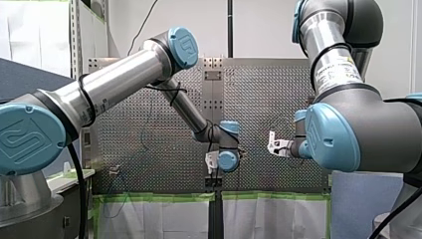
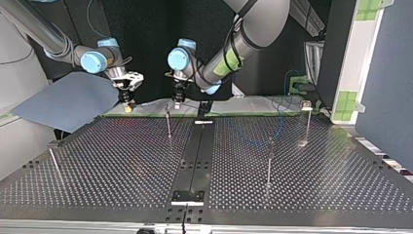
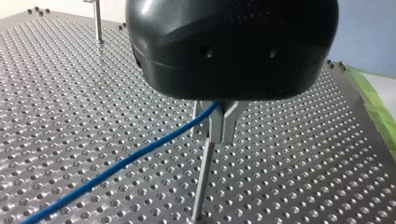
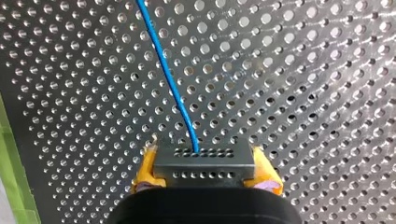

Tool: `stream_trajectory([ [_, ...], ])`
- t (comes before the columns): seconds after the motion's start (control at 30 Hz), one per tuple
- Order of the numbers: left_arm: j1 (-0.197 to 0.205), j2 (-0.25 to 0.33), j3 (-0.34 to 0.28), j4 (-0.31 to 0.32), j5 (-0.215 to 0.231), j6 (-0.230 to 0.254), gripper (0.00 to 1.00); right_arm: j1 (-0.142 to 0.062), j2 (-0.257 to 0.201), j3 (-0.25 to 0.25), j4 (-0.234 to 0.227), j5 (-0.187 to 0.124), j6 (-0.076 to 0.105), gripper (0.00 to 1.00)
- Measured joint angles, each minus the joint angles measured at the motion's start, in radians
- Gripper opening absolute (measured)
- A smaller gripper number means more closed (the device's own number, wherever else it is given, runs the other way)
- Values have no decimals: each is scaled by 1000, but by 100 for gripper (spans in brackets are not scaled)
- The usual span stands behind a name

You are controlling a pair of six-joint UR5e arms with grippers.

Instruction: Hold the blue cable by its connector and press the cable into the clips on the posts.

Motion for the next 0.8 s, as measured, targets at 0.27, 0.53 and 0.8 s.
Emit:
stream_trajectory([
  [0.27, 4, 0, 7, -3, 4, -3, 0, -5, 1, -5, -1, -2, 4, 0],
  [0.53, 14, -7, 24, -8, 26, -12, 0, -6, 3, -8, -3, -6, 0, 0],
  [0.8, 23, -51, 81, -56, 40, -17, 0, -7, 7, -16, -8, -7, 2, 0],
])
